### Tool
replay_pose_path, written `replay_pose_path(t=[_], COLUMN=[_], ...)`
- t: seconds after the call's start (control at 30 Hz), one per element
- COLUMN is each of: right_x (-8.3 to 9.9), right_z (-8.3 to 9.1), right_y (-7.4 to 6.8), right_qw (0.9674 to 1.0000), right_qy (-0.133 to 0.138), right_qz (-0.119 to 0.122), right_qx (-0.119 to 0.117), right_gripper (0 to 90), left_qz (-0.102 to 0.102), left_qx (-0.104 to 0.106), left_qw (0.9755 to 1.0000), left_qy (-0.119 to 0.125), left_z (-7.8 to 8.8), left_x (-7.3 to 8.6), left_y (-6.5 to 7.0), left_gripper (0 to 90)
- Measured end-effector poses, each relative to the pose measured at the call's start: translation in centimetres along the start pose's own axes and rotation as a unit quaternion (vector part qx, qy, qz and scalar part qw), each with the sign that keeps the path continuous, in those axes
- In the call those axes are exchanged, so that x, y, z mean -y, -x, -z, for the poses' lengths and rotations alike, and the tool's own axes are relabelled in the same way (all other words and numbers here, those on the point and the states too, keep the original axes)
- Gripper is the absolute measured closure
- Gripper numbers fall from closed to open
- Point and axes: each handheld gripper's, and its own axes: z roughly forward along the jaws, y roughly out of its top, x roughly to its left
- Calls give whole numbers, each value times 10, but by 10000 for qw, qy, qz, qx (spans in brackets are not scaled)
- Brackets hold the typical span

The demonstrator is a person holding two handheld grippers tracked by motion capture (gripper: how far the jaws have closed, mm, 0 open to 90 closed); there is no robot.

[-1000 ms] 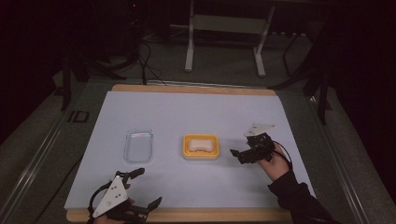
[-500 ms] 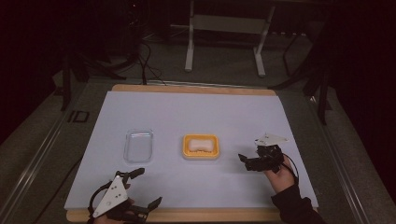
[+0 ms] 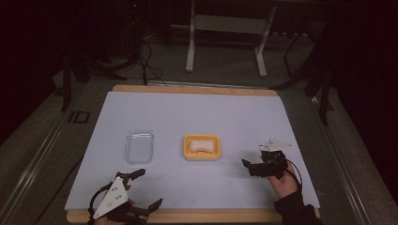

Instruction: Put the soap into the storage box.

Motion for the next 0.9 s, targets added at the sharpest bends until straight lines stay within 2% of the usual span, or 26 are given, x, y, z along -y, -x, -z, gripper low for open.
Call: replay_pose_path(t=[0.2,0.43,0.9], right_x=[0,2,2], right_z=[-1,-1,-2], right_y=[0,0,-1], right_qw=[9999,10000,10000], right_qy=[2,-3,21], right_qz=[60,-11,32], right_qx=[107,82,51], right_gripper=[134,134,134], left_qz=[3,-1,-9], left_qx=[-1,16,24], left_qw=[10000,10000,10000], left_qy=[17,34,41], left_z=[0,1,1], left_x=[-1,-1,-1], left_y=[0,0,2], left_gripper=[12,12,12])
